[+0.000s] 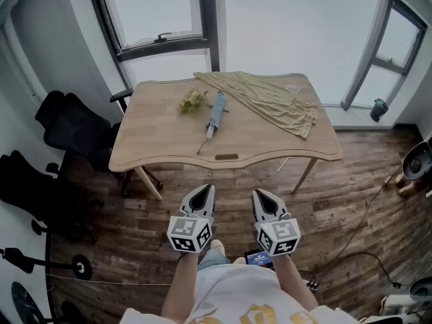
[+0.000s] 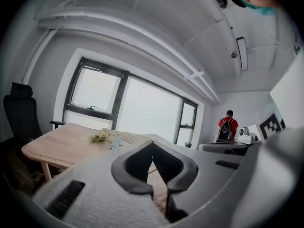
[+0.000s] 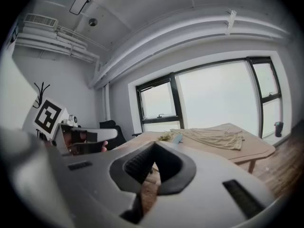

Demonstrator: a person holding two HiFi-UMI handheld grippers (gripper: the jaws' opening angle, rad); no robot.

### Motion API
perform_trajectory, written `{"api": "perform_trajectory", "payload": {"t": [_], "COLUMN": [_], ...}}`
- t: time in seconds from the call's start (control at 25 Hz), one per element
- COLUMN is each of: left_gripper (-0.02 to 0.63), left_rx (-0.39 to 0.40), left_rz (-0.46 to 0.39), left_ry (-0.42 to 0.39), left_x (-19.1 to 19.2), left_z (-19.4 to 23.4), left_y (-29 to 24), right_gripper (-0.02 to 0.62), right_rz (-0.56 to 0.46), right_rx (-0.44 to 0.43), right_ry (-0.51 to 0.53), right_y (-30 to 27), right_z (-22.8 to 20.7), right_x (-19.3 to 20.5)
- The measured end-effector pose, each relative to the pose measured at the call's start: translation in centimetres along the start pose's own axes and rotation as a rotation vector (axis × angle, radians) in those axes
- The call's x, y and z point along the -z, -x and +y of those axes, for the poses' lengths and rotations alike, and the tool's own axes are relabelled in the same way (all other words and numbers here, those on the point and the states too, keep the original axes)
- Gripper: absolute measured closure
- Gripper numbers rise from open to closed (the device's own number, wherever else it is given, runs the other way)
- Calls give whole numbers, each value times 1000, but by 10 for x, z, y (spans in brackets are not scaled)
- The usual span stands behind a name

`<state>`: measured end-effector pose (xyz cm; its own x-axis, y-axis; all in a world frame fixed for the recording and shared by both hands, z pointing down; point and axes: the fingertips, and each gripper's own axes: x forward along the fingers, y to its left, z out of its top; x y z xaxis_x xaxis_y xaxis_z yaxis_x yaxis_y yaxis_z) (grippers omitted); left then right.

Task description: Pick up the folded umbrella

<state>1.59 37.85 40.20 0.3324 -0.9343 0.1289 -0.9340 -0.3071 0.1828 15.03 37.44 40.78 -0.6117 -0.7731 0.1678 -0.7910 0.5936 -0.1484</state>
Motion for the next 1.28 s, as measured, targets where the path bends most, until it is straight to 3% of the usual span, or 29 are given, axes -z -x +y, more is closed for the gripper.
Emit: {"api": "perform_trajectory", "payload": {"t": [0.2, 0.48, 0.68, 0.88, 1.28], "left_gripper": [601, 600, 600, 601, 600], "left_rx": [10, -24, 60, 26, -26], "left_rz": [-14, 8, -134, -51, 23], "left_ry": [59, 72, 142, 79, 101], "left_x": [2, 3, -18, -4, -10], "left_z": [0, 7, 6, 31, 141], "left_y": [-3, -9, -20, -61, -196], "right_gripper": [585, 585, 584, 584, 584], "right_rz": [20, 17, 23, 38, 50], "right_rx": [11, 18, 23, 21, 93], "right_ry": [3, -53, -40, -16, -13], "right_y": [2, 0, -12, -50, -200], "right_z": [-7, -20, -36, -55, -121], "right_x": [5, 6, 7, 9, -11]}}
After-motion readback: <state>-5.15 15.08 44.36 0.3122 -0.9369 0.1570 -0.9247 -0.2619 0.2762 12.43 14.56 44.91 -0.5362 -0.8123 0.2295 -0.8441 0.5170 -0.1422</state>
